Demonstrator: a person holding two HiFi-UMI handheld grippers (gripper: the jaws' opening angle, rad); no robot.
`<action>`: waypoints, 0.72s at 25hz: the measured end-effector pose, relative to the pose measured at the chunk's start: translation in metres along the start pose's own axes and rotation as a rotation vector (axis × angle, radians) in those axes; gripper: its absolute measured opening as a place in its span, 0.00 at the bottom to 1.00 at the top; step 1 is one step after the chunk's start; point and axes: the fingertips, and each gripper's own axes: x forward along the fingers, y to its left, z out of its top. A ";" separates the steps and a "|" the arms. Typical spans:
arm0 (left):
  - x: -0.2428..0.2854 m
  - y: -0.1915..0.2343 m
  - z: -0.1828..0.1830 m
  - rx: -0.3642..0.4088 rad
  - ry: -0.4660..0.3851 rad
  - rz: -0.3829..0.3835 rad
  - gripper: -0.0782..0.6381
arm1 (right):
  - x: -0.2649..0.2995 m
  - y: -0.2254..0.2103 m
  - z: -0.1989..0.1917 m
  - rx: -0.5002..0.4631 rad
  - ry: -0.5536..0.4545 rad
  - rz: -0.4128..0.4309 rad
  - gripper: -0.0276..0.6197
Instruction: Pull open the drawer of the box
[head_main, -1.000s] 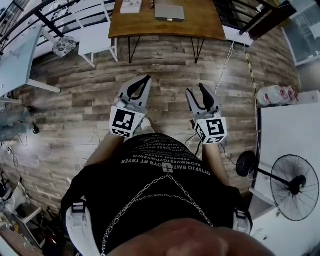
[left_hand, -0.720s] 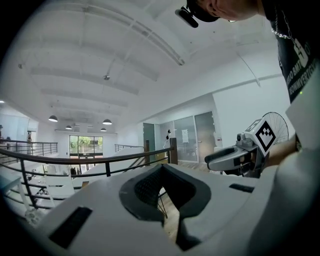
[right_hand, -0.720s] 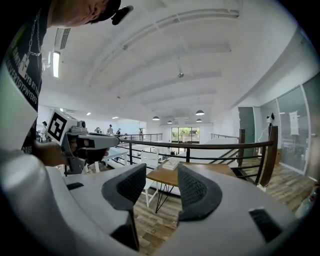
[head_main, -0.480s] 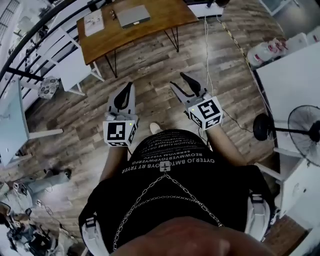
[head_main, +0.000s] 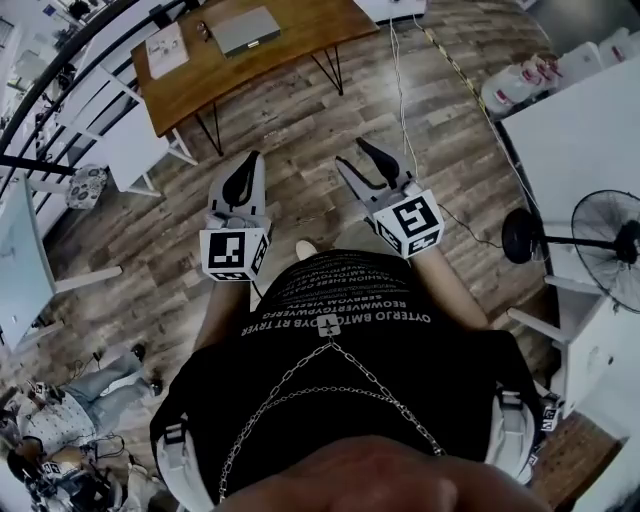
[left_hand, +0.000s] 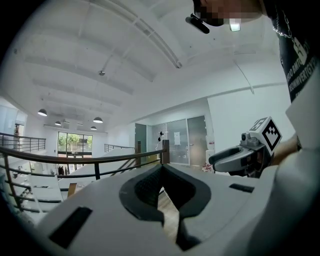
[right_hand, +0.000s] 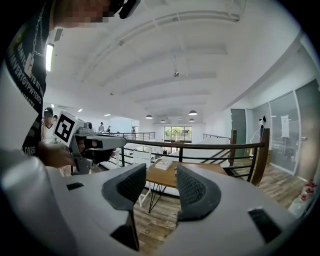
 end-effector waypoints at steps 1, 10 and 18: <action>0.003 -0.002 -0.001 -0.005 0.003 0.003 0.12 | -0.001 -0.003 -0.002 -0.005 0.004 0.005 0.33; 0.056 0.009 -0.013 -0.023 0.059 0.066 0.12 | 0.038 -0.052 -0.007 0.056 -0.012 0.078 0.32; 0.097 0.036 -0.015 -0.010 0.065 0.225 0.12 | 0.092 -0.091 0.004 0.012 -0.009 0.199 0.32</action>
